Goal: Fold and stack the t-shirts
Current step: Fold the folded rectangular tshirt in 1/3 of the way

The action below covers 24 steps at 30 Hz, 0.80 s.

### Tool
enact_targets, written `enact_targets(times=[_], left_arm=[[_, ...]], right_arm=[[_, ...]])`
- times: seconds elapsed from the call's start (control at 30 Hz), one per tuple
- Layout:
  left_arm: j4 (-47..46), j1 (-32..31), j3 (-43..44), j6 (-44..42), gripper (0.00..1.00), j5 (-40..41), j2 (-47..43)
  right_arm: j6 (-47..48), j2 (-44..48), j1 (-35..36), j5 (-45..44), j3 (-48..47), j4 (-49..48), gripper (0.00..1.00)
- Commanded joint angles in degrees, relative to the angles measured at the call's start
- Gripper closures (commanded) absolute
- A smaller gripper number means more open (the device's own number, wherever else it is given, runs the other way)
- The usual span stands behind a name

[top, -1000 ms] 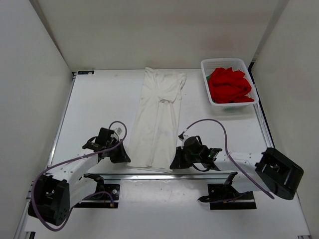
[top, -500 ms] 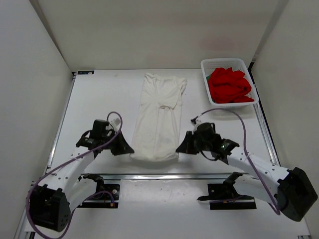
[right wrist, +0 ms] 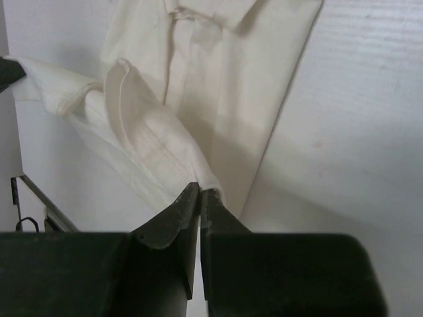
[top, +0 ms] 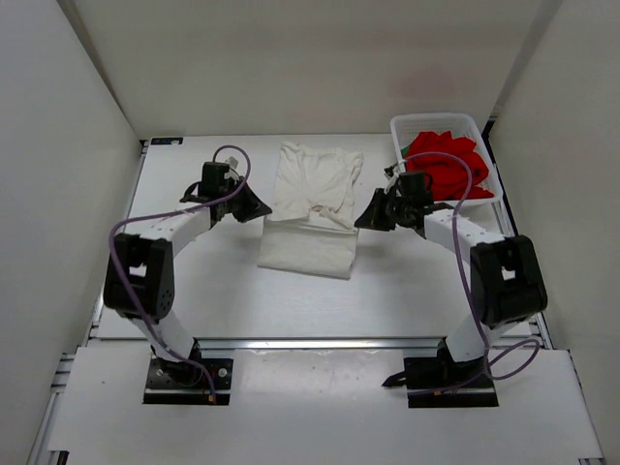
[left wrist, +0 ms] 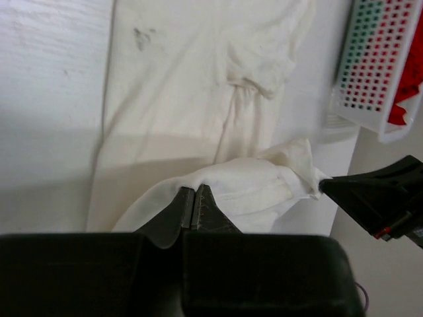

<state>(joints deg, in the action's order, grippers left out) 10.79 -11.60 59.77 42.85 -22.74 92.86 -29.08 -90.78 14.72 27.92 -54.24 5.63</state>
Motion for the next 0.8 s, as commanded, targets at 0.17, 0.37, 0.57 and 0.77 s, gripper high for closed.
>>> enact_targets(times=[0.17, 0.37, 0.57, 0.77], left_arm=[[-3.2, 0.0, 12.0, 0.4, 0.99, 3.7, 15.3], [-7.0, 1.3, 14.9, 2.0, 0.79, 2.9, 19.1], [-13.8, 2.1, 8.7, 6.0, 0.53, 3.9, 10.5], [-16.1, -8.7, -2.3, 5.5, 0.62, 8.4, 2.2]], right_arm=[[4.8, -17.2, -2.5, 3.5, -17.5, -1.8, 1.00], [4.9, -23.9, -4.0, 3.7, -23.1, -1.8, 0.92], [3.9, -18.3, -5.1, 1.4, -19.5, -3.4, 0.62], [6.1, -9.4, 0.0, -3.0, -12.2, -4.5, 0.98]])
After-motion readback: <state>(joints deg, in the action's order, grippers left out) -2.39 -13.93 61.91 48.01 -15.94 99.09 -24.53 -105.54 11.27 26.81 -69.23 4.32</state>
